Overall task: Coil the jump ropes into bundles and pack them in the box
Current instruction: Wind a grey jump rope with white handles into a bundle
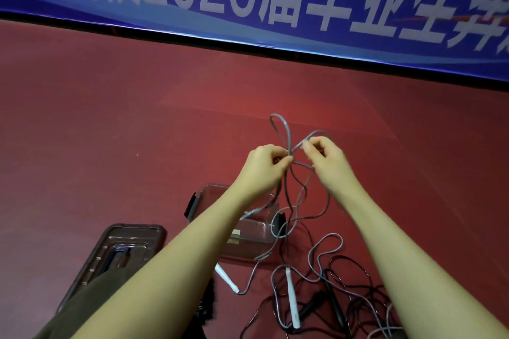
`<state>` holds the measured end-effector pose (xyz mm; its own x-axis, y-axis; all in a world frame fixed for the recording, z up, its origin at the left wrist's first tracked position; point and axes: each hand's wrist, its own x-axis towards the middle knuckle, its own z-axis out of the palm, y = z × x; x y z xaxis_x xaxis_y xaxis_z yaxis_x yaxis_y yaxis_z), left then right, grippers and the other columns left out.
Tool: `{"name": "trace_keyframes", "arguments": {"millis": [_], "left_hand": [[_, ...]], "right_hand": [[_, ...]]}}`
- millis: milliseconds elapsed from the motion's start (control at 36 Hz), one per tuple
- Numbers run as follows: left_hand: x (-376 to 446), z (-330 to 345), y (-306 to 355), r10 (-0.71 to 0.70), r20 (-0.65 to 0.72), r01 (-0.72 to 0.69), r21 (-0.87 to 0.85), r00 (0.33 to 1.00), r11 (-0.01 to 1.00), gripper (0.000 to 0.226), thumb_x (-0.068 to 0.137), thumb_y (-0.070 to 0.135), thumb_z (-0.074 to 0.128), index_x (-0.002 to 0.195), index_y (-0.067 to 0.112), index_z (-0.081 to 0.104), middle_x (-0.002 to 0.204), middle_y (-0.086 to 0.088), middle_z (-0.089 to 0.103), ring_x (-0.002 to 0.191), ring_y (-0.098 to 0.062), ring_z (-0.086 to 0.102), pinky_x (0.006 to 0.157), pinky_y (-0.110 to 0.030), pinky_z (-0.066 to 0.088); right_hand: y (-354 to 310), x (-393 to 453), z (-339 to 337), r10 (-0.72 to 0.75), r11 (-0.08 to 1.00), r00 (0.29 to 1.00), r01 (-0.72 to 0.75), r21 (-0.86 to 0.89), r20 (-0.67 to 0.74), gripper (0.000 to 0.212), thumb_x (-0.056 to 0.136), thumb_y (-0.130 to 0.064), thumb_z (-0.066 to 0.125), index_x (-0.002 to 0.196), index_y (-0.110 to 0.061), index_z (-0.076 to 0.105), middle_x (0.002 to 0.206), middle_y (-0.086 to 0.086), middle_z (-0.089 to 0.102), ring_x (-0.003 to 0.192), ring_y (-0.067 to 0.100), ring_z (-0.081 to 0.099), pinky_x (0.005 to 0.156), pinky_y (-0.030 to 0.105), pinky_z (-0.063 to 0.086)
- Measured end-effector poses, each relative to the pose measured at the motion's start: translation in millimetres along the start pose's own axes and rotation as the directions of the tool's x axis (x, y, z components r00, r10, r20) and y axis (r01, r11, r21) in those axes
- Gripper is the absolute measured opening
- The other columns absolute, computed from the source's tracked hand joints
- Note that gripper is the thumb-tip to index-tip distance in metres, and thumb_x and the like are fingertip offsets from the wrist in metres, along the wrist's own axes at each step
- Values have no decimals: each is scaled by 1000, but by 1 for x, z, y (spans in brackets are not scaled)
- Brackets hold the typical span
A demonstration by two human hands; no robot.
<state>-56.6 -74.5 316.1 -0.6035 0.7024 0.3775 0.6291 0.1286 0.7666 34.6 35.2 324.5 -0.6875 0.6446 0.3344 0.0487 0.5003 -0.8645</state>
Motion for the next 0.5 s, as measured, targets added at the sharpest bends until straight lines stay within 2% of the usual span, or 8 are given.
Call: {"name": "trace_keyframes", "arguments": {"millis": [83, 167, 250, 278, 333, 389, 444, 500], "left_hand": [[6, -6, -4, -65, 21, 66, -62, 998, 996, 21, 91, 18, 60, 80, 2, 67, 70, -14, 59, 65, -16, 46, 63, -31, 37], [8, -10, -4, -72, 61, 77, -84, 996, 993, 28, 92, 18, 59, 69, 2, 59, 61, -6, 43, 60, -14, 34, 58, -30, 30], [9, -13, -1, -48, 49, 53, -91, 998, 994, 30, 92, 18, 58, 70, -2, 57, 61, -10, 41, 60, -15, 33, 57, -31, 29], [10, -14, -1, -39, 42, 43, -85, 998, 995, 28, 92, 18, 58, 72, -2, 59, 62, -15, 45, 61, -15, 35, 58, -33, 32], [12, -15, -1, -36, 31, 38, -71, 999, 997, 26, 92, 18, 57, 74, 0, 62, 66, -19, 51, 62, -14, 39, 59, -33, 37], [13, -18, 0, -52, 30, 55, -85, 998, 995, 26, 92, 18, 56, 76, -2, 63, 66, -17, 54, 60, -15, 42, 59, -32, 41], [14, -21, 3, -58, 26, 62, -136, 998, 989, 26, 93, 15, 54, 80, -5, 65, 72, -20, 63, 61, -16, 51, 62, -34, 49], [14, -23, 8, -69, 8, 69, -221, 998, 973, 23, 94, 11, 53, 81, -3, 66, 75, -16, 66, 60, -15, 58, 66, -32, 53]], "right_hand": [[8, -2, 1, 68, 993, 989, -55, -100, 135, 15, 91, -13, 60, 106, -13, 59, 96, -2, 60, 93, 11, 56, 86, 22, 40], [8, -6, -1, 36, 981, 984, -1, -196, 177, 16, 89, -16, 61, 105, -16, 63, 100, -4, 66, 98, 14, 61, 92, 29, 44], [6, -7, 0, 9, 990, 980, 19, -139, 201, 11, 89, -7, 60, 97, -13, 64, 91, 1, 66, 77, 13, 60, 75, 26, 50], [6, -7, 1, 3, 991, 980, 23, -129, 198, 11, 89, -6, 59, 93, -16, 64, 83, -2, 64, 67, 10, 57, 66, 22, 48], [8, -6, 4, -32, 987, 987, 56, -153, 158, 12, 88, -7, 60, 86, -18, 64, 69, -11, 58, 59, 0, 50, 60, 16, 39], [9, -4, 6, -46, 977, 994, 65, -204, 99, 10, 86, -6, 60, 85, -14, 66, 63, -11, 54, 58, 0, 45, 57, 13, 34], [11, -2, 7, -27, 952, 998, 42, -303, 55, 10, 86, -6, 59, 83, -12, 67, 64, -5, 56, 61, 10, 48, 57, 18, 34], [19, 0, 8, 39, 911, 998, -12, -413, 57, 14, 85, -7, 58, 79, -17, 66, 72, 0, 62, 73, 18, 56, 65, 24, 36]]}}
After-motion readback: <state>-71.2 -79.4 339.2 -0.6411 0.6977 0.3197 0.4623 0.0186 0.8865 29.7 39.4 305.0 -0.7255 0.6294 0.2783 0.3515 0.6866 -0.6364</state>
